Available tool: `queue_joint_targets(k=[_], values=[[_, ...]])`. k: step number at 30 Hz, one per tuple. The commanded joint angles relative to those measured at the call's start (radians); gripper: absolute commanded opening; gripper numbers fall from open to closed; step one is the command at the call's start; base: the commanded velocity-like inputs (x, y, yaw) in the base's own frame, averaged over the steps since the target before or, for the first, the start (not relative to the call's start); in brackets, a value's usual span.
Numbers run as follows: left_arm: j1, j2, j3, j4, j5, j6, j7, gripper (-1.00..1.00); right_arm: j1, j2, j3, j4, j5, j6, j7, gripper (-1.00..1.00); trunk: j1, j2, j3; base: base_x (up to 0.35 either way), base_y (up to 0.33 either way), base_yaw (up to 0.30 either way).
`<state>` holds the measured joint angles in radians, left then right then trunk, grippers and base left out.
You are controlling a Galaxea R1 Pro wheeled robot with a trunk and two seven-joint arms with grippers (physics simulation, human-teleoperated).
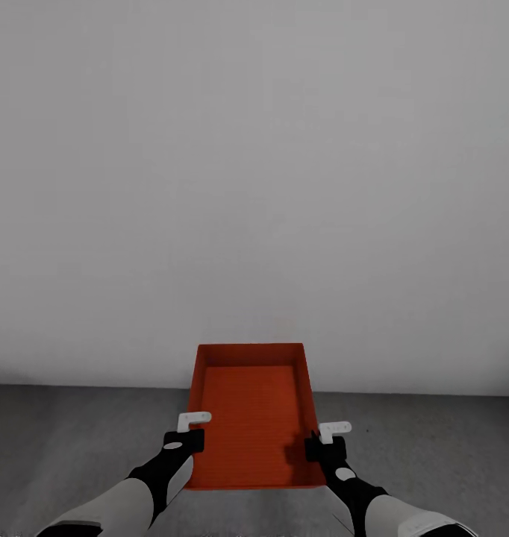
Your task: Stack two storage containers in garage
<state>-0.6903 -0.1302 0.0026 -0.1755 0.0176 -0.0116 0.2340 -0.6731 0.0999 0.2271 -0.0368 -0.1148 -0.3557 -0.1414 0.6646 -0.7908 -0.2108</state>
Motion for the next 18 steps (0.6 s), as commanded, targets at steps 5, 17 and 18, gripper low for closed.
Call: queue_joint_targets(k=[5,17,18], values=[[-0.002,0.047,0.062,-0.027,0.039,-0.001,0.01,-1.0,0.0,0.0,-0.02,0.001,-0.016,-0.005,-0.003,-1.0,0.0,-0.001,-0.009,0.0,0.0,0.0],[-0.002,0.047,0.062,-0.027,0.039,-0.001,0.01,-1.0,0.0,0.0,-0.02,0.001,-0.016,-0.005,-0.003,-1.0,0.035,-0.064,-0.057,0.0,0.0,0.0],[-0.002,0.047,0.062,-0.027,0.039,-0.001,0.01,-1.0,0.0,0.0,-0.02,0.001,-0.016,-0.005,-0.003,-1.0,0.038,-0.071,-0.061,0.0,0.0,0.0]])
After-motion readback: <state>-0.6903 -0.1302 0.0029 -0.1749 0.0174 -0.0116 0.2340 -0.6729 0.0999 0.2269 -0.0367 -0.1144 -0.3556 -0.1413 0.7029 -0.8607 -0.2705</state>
